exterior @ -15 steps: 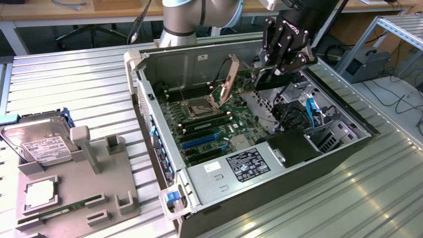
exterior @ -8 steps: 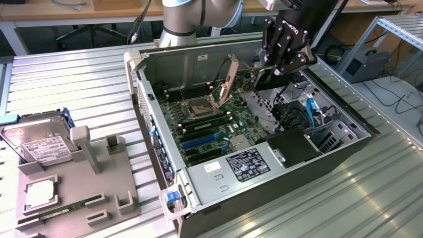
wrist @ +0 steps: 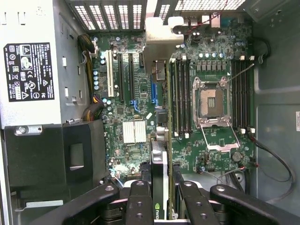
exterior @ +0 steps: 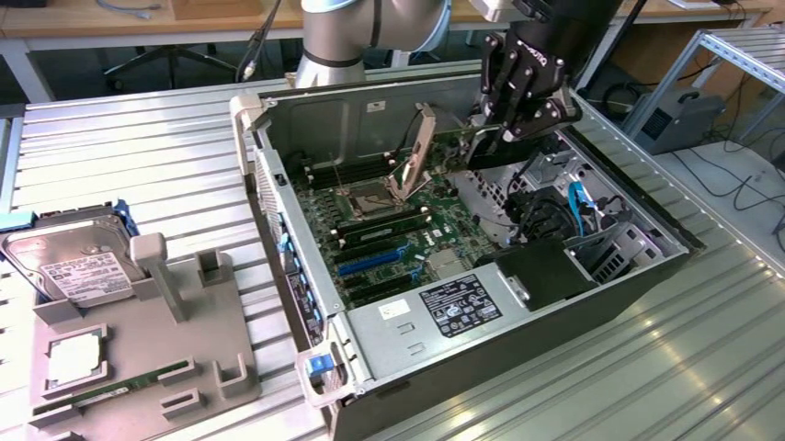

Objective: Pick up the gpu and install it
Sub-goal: 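Insert the gpu into the slot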

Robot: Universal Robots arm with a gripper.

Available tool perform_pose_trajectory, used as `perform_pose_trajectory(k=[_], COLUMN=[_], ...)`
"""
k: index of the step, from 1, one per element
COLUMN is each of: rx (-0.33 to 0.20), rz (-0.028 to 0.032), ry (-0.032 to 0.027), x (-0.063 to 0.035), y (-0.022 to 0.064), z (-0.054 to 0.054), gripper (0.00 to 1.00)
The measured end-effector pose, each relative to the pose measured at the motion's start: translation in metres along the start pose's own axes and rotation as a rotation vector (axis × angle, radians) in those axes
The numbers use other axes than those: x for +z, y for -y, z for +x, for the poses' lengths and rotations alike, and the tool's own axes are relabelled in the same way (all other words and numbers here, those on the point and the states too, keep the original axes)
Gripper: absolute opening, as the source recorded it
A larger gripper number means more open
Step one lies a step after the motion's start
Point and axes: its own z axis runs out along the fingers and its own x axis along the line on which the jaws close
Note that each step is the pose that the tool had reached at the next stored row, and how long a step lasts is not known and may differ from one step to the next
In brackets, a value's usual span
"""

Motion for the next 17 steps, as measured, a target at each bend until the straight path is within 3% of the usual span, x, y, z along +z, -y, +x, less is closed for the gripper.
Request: perform_pose_trajectory(k=[17], rx=[0.0], rz=[0.0], ry=[0.0001], x=[0.0062], y=[-0.0016], z=[0.0005], gripper=[0.27])
